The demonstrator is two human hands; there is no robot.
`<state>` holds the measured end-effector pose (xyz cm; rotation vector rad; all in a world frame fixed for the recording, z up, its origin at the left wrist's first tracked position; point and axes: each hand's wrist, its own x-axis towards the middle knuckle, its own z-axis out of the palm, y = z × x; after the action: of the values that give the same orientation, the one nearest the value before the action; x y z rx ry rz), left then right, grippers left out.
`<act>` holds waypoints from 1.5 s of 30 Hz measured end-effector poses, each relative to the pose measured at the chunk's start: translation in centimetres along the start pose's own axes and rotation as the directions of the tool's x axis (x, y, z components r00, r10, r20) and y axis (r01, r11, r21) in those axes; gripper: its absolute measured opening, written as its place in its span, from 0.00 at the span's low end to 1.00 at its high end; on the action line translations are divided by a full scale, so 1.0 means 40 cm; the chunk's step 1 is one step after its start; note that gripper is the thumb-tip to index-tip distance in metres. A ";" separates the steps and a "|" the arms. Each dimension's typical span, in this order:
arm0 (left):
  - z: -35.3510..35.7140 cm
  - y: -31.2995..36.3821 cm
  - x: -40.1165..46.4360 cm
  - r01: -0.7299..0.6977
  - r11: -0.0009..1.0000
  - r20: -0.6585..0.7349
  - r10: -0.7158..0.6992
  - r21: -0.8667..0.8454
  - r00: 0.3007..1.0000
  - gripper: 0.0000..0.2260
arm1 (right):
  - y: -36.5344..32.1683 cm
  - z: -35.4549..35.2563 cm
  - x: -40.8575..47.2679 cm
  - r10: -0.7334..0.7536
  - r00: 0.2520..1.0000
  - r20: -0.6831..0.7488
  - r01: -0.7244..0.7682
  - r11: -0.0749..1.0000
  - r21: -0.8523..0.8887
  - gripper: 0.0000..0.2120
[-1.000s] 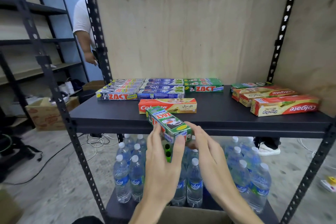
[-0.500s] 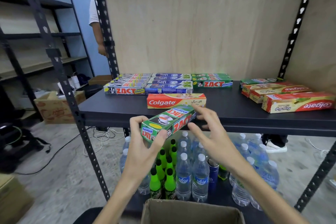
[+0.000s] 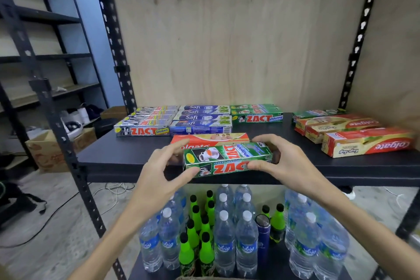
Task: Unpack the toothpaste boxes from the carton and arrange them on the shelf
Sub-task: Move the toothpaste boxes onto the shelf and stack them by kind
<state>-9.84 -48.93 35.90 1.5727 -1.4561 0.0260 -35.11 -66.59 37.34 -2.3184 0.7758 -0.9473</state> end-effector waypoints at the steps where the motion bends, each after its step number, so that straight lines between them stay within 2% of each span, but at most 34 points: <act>1: 0.004 0.008 0.028 -0.027 0.999 0.013 0.027 0.036 1.000 0.25 | 0.005 -0.020 0.008 -0.004 1.000 -0.027 0.004 1.000 -0.017 0.32; 6: 0.040 0.039 0.222 -0.164 0.969 0.112 0.145 0.185 0.983 0.24 | 0.041 -0.125 0.098 -0.009 0.996 -0.089 -0.005 0.986 -0.166 0.33; 11: 0.128 0.027 0.447 -0.200 0.929 0.283 0.109 0.313 0.953 0.32 | 0.131 -0.208 0.254 0.051 0.998 -0.044 -0.063 0.931 -0.359 0.36; 14: 0.198 0.010 0.558 -0.182 0.916 0.340 0.054 0.356 0.939 0.25 | 0.194 -0.241 0.355 0.110 0.994 0.007 -0.096 0.891 -0.443 0.37; 18: 0.288 -0.016 0.644 -0.144 0.939 0.380 0.016 0.311 0.925 0.20 | 0.268 -0.272 0.453 0.206 0.976 0.063 -0.147 0.851 -0.504 0.35; 26: 0.346 -0.087 0.684 -0.177 0.906 0.447 -0.015 0.385 0.894 0.23 | 0.337 -0.245 0.490 0.281 0.941 0.189 -0.161 0.862 -0.481 0.36; 32: 0.353 -0.122 0.677 -0.129 0.924 0.425 -0.040 0.359 0.904 0.22 | 0.352 -0.209 0.494 0.228 0.961 0.155 -0.126 0.863 -0.489 0.36; 36: 0.363 -0.116 0.673 -0.129 0.925 0.426 -0.039 0.358 0.904 0.21 | 0.373 -0.192 0.490 0.193 0.970 0.147 -0.102 0.873 -0.477 0.44; 45: 0.367 -0.076 0.691 -0.031 0.911 0.404 -0.152 0.411 0.902 0.19 | 0.376 -0.183 0.496 0.195 0.974 0.111 -0.116 0.860 -0.498 0.48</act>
<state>-7.67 -79.63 42.28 2.0636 -1.8263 -0.0607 -33.44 -92.21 41.22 -2.6600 1.2304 -0.5237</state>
